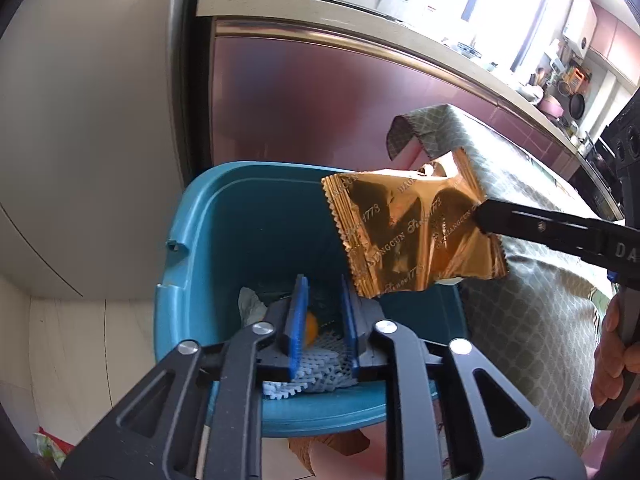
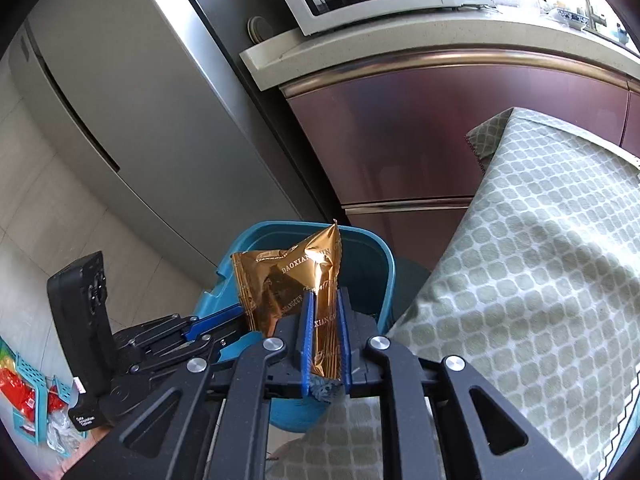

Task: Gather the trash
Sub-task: 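Carry the orange peel and gold wrapper to the teal bin and release both, then move both open tools back over the table toward the remaining trash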

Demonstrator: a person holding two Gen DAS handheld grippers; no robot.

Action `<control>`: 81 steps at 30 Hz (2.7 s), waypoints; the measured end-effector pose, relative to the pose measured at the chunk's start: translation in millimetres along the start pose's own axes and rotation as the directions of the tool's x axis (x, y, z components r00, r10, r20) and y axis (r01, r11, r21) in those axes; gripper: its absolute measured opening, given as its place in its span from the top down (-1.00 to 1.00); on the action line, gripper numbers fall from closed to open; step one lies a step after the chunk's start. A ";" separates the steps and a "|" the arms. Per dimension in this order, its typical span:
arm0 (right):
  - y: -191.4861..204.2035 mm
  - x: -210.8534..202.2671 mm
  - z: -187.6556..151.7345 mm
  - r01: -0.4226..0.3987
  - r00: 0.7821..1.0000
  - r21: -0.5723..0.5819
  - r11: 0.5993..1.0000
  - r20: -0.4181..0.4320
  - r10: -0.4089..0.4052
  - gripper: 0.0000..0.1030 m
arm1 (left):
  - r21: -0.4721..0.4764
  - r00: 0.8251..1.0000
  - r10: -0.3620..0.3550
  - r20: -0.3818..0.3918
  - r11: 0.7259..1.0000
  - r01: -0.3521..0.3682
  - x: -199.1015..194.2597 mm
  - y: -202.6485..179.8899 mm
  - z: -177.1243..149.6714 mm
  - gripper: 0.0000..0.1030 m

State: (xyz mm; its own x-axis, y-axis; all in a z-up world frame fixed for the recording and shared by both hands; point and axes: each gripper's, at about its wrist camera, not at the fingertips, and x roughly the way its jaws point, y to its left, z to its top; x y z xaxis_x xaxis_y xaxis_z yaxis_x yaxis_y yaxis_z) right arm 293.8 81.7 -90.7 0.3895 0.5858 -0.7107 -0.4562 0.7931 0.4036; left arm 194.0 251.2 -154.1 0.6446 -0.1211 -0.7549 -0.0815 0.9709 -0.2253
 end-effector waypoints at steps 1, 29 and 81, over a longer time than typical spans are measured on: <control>0.2 3.3 0.7 0.003 1.000 0.005 1.000 -0.006 -0.003 0.71 | -0.004 1.000 0.005 0.002 1.000 -0.005 0.5 0.7 0.1 0.66; -3.0 -0.7 -11.2 -0.002 1.000 -0.034 0.999 -0.022 0.001 0.07 | 0.009 0.997 0.010 0.083 1.000 -0.011 -28.7 -10.0 3.6 0.54; -320.3 -339.9 -227.5 0.337 0.740 0.622 0.707 0.288 -0.607 -0.40 | 0.443 0.832 -0.446 -0.331 0.705 0.554 10.5 -441.0 -72.7 0.06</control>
State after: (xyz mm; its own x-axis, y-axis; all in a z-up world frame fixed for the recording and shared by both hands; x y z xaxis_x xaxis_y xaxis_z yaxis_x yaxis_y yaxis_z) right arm 125.5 -409.4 -109.5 0.7961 0.0003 -0.6051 0.3067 0.8618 0.4039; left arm 181.5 -193.3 -107.5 0.3210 -0.6023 -0.7309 0.6367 0.7086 -0.3043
